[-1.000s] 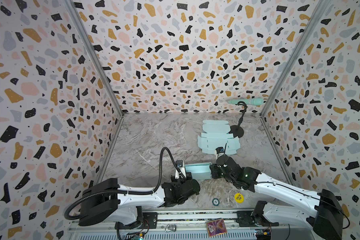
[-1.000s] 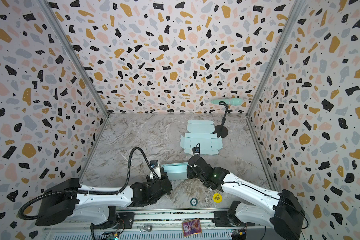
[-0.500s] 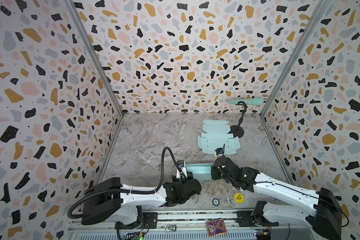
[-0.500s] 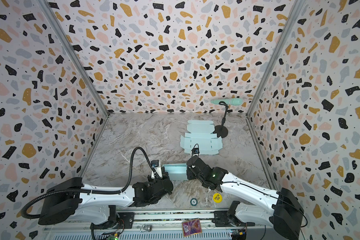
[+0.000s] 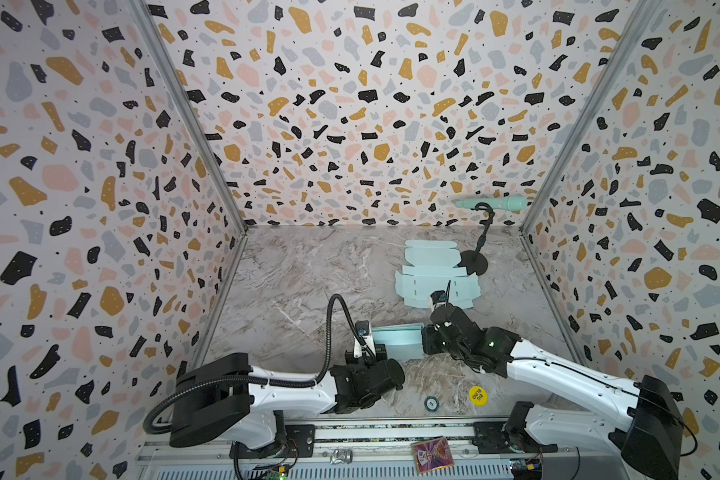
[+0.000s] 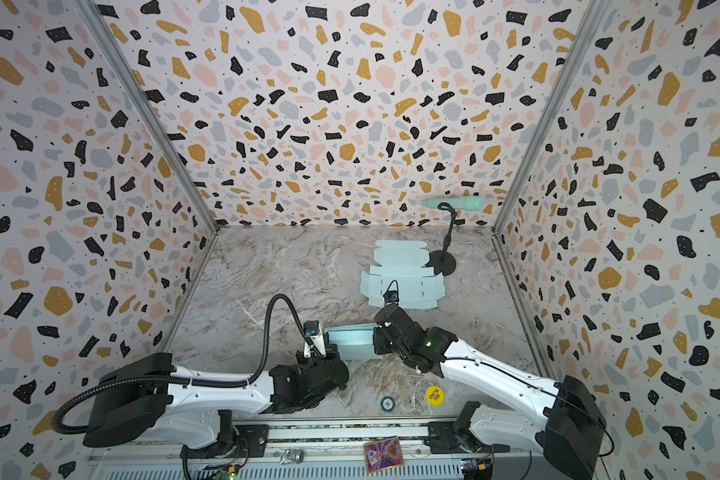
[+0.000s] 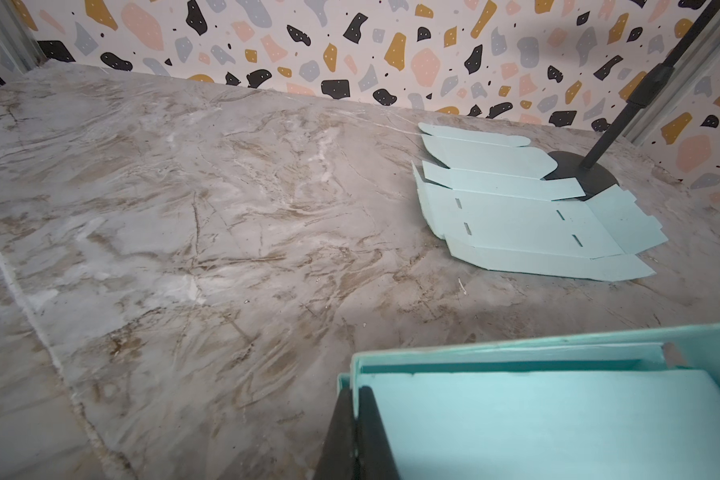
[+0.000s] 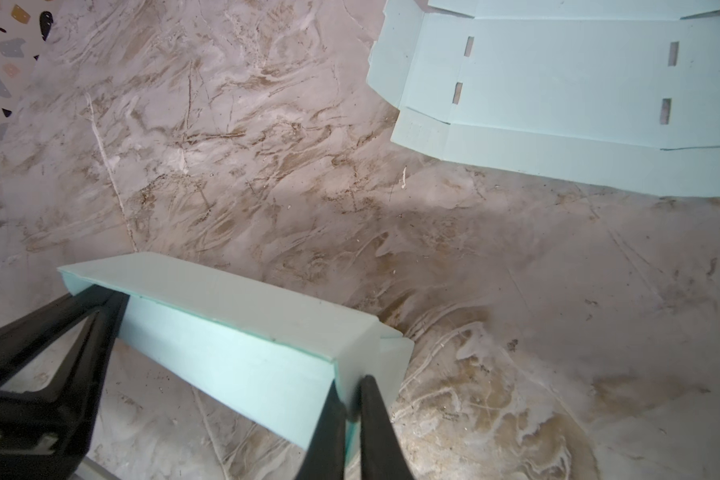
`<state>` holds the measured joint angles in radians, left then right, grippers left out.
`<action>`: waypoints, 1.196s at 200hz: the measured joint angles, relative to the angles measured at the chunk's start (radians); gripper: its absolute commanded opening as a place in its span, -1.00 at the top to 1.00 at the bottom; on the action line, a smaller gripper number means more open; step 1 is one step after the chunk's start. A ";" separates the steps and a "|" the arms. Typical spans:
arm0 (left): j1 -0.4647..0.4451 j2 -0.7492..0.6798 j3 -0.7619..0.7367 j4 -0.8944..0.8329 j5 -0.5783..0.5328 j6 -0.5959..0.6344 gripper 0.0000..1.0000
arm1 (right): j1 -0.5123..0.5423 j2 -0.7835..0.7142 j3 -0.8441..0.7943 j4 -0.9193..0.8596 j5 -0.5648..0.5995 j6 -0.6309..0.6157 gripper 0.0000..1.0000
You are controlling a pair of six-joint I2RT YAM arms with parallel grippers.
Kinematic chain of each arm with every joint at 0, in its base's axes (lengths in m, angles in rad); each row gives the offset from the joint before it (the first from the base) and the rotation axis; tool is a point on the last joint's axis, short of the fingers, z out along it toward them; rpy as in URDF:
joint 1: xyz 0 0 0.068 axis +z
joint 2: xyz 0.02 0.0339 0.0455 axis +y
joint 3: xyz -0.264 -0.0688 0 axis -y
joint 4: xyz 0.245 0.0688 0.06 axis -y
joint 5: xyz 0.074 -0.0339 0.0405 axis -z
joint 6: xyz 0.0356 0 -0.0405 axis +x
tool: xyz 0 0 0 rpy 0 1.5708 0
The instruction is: Fold the paper box
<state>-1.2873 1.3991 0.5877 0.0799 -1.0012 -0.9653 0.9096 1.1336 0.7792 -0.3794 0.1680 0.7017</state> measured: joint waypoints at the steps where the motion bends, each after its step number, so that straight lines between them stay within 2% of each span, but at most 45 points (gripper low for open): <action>1: 0.000 0.000 0.000 0.000 0.000 0.000 1.00 | 0.000 0.000 0.000 -0.001 0.000 0.000 0.80; 20: 0.000 -0.013 0.000 -0.004 0.011 0.000 1.00 | -0.003 0.010 0.012 -0.014 0.000 -0.008 0.80; 41: 0.005 -0.066 -0.013 -0.016 0.074 0.000 1.00 | -0.002 0.026 0.027 -0.037 0.015 -0.017 0.80; 81: 0.103 -0.210 -0.090 0.027 0.264 -0.028 1.00 | 0.009 0.066 0.050 -0.029 0.023 -0.037 0.80; 139: 0.181 -0.297 -0.125 0.034 0.418 -0.086 1.00 | 0.042 0.081 0.063 -0.024 0.067 -0.054 0.80; 239: 0.214 -0.306 -0.123 0.034 0.486 -0.124 1.00 | 0.069 0.048 0.019 0.014 0.111 -0.054 0.80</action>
<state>-1.0737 1.0927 0.4648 0.1135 -0.5152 -1.0889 0.9787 1.1820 0.7982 -0.3656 0.2794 0.6479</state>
